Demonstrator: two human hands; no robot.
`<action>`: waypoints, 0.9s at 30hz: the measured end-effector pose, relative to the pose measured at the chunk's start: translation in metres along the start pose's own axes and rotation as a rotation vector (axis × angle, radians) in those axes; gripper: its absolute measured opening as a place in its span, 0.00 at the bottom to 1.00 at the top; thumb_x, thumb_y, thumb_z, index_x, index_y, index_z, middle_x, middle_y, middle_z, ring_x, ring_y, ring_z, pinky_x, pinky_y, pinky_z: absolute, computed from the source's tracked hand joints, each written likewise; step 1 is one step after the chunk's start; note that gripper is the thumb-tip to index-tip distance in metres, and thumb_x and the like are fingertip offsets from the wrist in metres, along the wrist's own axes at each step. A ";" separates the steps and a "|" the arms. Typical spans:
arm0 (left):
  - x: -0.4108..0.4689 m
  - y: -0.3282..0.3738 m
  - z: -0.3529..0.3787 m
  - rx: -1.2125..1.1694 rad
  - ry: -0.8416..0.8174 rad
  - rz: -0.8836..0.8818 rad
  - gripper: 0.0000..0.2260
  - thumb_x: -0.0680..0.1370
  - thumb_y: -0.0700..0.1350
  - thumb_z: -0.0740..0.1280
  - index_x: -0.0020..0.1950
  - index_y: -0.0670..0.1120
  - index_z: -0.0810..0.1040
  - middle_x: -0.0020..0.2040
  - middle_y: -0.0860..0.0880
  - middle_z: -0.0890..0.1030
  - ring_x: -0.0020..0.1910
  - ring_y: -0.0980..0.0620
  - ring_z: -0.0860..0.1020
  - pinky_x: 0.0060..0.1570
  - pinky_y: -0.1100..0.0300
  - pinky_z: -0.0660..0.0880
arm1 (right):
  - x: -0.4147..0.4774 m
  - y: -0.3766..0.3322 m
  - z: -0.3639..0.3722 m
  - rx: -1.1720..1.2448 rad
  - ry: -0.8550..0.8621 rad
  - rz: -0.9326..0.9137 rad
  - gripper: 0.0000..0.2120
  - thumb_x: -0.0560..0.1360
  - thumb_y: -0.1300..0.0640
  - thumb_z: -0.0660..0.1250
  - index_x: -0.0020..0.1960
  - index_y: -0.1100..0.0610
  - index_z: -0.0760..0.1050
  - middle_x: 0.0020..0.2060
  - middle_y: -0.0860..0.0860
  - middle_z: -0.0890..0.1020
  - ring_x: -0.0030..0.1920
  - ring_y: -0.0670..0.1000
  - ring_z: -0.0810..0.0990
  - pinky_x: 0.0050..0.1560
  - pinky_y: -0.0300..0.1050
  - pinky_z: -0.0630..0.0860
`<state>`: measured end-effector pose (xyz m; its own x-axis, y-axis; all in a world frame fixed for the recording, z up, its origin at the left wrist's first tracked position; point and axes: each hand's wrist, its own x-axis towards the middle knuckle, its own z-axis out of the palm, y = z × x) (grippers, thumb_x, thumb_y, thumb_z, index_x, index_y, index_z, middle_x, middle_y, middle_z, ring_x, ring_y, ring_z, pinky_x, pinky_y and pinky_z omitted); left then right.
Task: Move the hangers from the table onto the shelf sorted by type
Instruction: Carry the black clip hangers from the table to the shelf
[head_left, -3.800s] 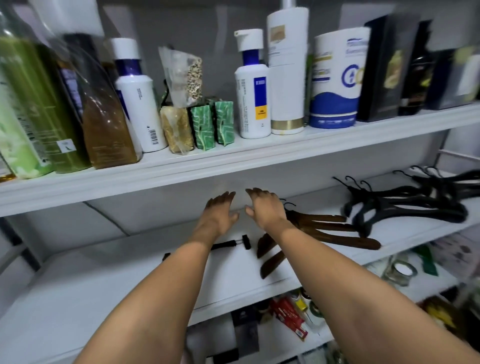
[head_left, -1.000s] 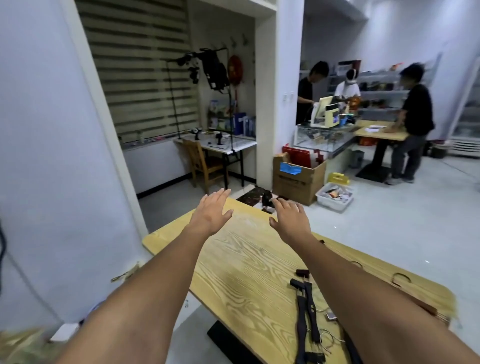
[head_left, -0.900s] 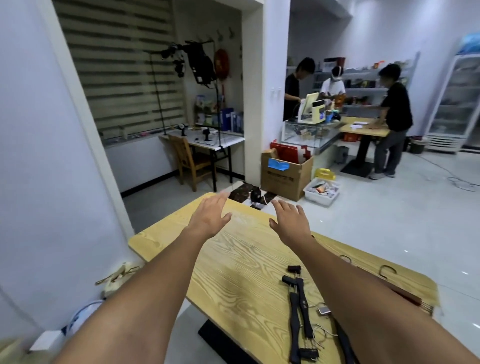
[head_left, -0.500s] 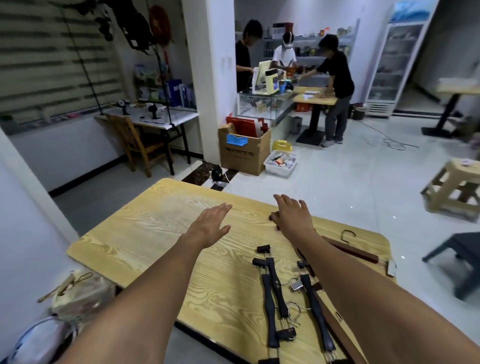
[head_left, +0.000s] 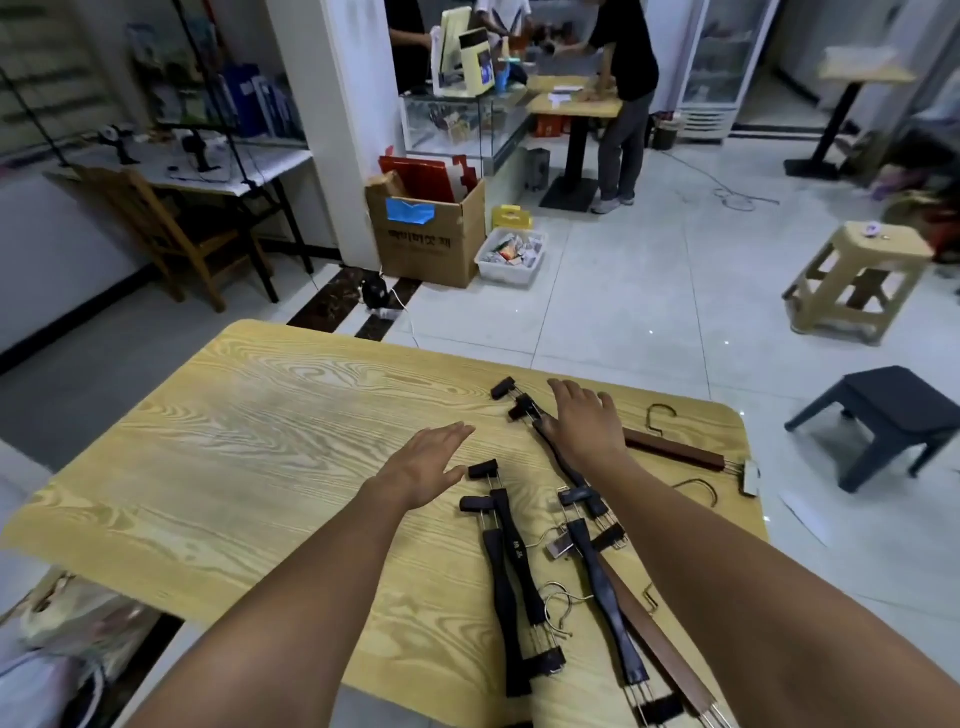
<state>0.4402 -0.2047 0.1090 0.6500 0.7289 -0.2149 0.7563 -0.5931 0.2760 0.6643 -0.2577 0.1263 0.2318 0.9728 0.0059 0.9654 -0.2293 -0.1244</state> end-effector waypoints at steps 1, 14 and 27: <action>0.005 0.001 0.004 0.003 -0.015 0.006 0.27 0.82 0.49 0.58 0.78 0.51 0.51 0.78 0.51 0.54 0.76 0.51 0.54 0.76 0.56 0.50 | 0.000 0.004 0.005 0.004 -0.005 0.010 0.26 0.82 0.49 0.54 0.77 0.55 0.53 0.74 0.52 0.63 0.73 0.54 0.63 0.73 0.52 0.55; 0.042 -0.004 0.078 0.016 -0.216 0.163 0.26 0.81 0.50 0.58 0.77 0.52 0.53 0.78 0.51 0.55 0.76 0.49 0.55 0.75 0.57 0.53 | -0.019 0.016 0.072 -0.008 -0.150 0.118 0.27 0.82 0.49 0.55 0.77 0.55 0.53 0.74 0.53 0.63 0.74 0.53 0.62 0.74 0.52 0.53; 0.048 -0.015 0.111 0.245 -0.377 0.545 0.24 0.78 0.49 0.64 0.73 0.49 0.63 0.75 0.49 0.61 0.72 0.47 0.61 0.71 0.56 0.57 | -0.038 0.002 0.123 -0.001 -0.227 0.180 0.26 0.81 0.48 0.54 0.76 0.54 0.54 0.73 0.51 0.64 0.73 0.52 0.62 0.72 0.50 0.56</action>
<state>0.4680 -0.1986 -0.0100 0.8887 0.1643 -0.4280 0.2819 -0.9321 0.2275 0.6431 -0.2906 0.0040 0.3667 0.8993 -0.2382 0.9114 -0.3986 -0.1021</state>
